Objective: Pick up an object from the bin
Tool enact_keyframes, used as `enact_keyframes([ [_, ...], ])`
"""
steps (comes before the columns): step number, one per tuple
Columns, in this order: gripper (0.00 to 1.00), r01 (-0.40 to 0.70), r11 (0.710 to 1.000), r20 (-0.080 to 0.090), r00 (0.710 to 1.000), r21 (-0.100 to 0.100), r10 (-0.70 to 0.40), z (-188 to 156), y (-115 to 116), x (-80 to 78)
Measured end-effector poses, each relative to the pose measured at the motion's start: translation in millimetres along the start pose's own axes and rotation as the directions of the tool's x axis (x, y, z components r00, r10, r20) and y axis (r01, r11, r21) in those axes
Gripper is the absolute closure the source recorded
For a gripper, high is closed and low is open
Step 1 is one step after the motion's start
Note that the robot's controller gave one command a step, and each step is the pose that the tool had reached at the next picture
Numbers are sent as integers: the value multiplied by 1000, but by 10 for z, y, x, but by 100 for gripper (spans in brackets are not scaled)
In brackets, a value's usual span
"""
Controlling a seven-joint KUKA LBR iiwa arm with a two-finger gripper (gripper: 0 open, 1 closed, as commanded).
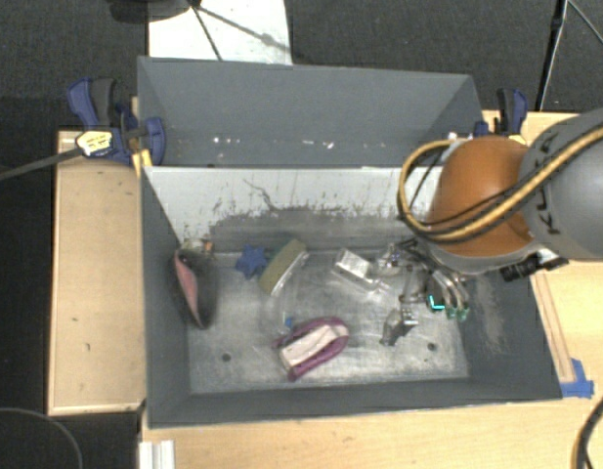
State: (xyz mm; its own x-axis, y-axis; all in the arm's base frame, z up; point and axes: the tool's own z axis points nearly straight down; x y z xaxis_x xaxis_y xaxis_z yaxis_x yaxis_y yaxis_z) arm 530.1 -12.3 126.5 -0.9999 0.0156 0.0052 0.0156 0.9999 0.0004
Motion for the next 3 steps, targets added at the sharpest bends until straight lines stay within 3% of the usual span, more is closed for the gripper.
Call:
enact_keyframes([
  [1,0,113,994,17,993,1,-113,548,513,437],
  [2,0,118,993,14,993,-3,-118,481,1100,508],
  [3,100,113,994,11,994,0,-113,490,1062,511],
])
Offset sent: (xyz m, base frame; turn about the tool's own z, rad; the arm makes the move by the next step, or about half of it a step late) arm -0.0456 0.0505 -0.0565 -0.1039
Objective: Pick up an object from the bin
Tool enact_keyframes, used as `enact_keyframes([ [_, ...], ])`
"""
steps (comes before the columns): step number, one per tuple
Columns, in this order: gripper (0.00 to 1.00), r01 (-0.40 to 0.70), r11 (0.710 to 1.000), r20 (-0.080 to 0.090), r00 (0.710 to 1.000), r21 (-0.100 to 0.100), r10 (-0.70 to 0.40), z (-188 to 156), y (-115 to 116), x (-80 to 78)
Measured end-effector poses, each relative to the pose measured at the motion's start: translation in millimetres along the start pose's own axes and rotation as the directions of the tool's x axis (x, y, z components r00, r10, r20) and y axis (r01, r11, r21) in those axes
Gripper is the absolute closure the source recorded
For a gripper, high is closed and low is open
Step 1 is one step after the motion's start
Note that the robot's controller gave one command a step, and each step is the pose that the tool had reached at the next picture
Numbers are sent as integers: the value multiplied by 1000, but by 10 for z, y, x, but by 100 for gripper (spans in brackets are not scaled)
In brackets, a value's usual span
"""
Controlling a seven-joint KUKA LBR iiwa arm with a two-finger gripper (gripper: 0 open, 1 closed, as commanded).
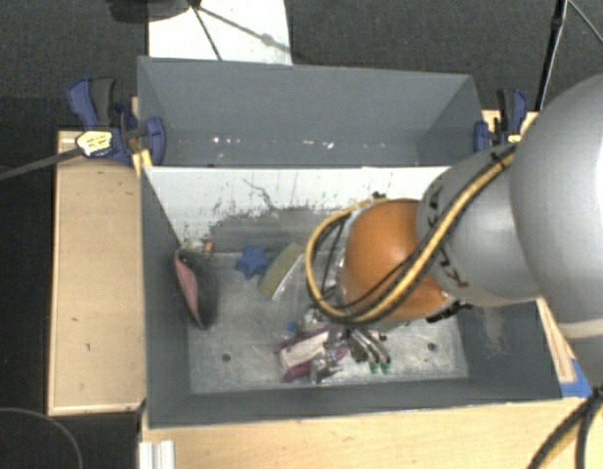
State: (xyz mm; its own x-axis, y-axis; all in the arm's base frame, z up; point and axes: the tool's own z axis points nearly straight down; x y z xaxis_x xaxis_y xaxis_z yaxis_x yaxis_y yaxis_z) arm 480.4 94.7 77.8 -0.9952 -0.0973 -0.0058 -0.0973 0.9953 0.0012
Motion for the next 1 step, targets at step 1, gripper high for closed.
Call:
enact_keyframes([
  [1,100,4,1000,3,1000,0,-4,-1252,70,-54],
])
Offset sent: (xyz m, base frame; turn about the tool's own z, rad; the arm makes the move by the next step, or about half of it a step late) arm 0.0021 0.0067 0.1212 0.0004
